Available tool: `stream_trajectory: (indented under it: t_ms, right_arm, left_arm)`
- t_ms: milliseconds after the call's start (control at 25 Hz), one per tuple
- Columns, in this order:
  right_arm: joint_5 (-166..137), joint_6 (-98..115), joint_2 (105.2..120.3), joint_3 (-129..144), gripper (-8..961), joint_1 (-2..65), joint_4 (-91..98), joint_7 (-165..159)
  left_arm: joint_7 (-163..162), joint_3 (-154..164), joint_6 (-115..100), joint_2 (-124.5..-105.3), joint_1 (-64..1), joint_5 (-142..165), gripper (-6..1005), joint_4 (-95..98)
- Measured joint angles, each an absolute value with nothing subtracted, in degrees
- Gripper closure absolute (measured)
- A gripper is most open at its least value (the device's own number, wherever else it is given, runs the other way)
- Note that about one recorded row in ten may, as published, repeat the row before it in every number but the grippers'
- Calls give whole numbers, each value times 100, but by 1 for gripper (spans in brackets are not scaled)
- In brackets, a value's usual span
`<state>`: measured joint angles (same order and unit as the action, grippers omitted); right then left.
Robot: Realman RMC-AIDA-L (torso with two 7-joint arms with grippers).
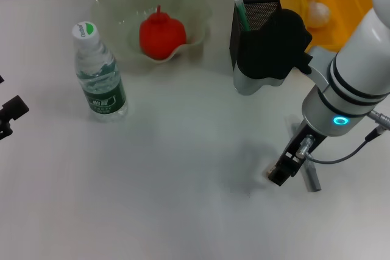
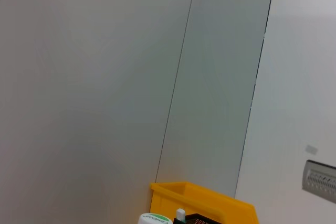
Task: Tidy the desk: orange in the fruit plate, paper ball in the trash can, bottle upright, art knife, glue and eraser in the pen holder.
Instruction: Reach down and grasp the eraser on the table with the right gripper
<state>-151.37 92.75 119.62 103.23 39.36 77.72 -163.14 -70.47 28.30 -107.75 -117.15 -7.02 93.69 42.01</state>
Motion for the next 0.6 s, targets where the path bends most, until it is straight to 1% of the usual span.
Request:
stream_trajectory:
  t_ms: [600]
  right_arm:
    - [-15125,8989,11962,10478,266,4027,7423,-16269]
  left_arm:
    - [-6987,2830,-10774,-11715,-727,9369,186,4144]
